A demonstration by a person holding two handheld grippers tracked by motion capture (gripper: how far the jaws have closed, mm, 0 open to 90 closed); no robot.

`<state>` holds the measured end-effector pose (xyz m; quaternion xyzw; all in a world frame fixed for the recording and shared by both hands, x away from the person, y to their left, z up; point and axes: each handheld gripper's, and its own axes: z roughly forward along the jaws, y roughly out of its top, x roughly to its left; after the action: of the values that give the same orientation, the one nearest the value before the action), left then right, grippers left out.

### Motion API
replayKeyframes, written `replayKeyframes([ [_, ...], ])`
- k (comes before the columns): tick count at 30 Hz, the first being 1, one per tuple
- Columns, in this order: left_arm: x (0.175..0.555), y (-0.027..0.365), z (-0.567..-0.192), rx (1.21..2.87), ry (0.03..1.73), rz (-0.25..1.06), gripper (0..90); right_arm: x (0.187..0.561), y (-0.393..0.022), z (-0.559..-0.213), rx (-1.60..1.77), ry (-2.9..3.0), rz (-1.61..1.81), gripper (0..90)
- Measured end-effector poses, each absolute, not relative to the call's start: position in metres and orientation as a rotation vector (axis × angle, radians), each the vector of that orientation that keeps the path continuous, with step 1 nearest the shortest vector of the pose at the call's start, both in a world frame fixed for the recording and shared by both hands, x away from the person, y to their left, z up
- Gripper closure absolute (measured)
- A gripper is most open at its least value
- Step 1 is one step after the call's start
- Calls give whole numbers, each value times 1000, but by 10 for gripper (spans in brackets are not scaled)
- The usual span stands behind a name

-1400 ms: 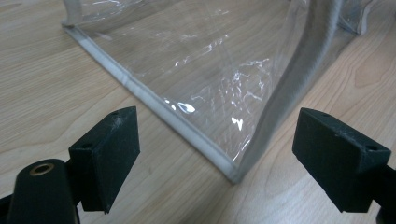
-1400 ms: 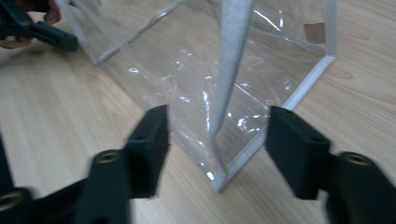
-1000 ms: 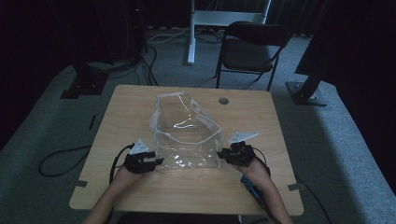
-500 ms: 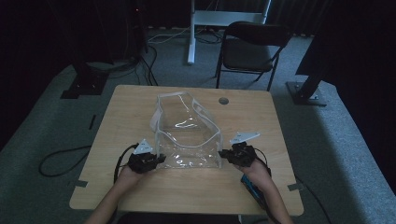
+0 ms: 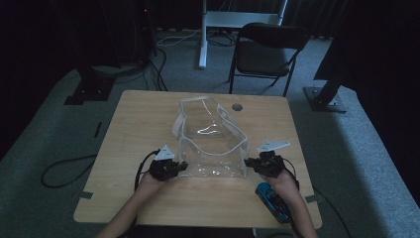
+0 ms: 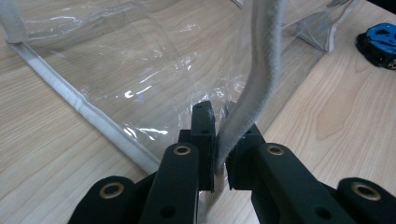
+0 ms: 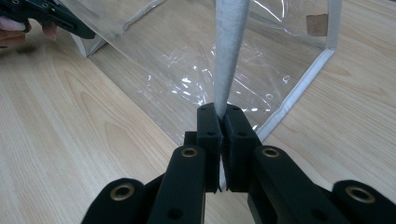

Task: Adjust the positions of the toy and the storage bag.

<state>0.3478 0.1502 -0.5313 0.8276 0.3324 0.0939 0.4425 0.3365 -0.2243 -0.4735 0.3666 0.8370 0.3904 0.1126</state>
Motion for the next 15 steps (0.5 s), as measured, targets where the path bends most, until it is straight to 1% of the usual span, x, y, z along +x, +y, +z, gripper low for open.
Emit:
replayKeyframes([
  [9, 353, 129, -531, 2068, 791, 219, 845, 332, -245, -474, 1127, 2420, 1142, 866],
  [15, 358, 105, -531, 2081, 759, 192, 846, 327, -265, -474, 1173, 2388, 1123, 866],
])
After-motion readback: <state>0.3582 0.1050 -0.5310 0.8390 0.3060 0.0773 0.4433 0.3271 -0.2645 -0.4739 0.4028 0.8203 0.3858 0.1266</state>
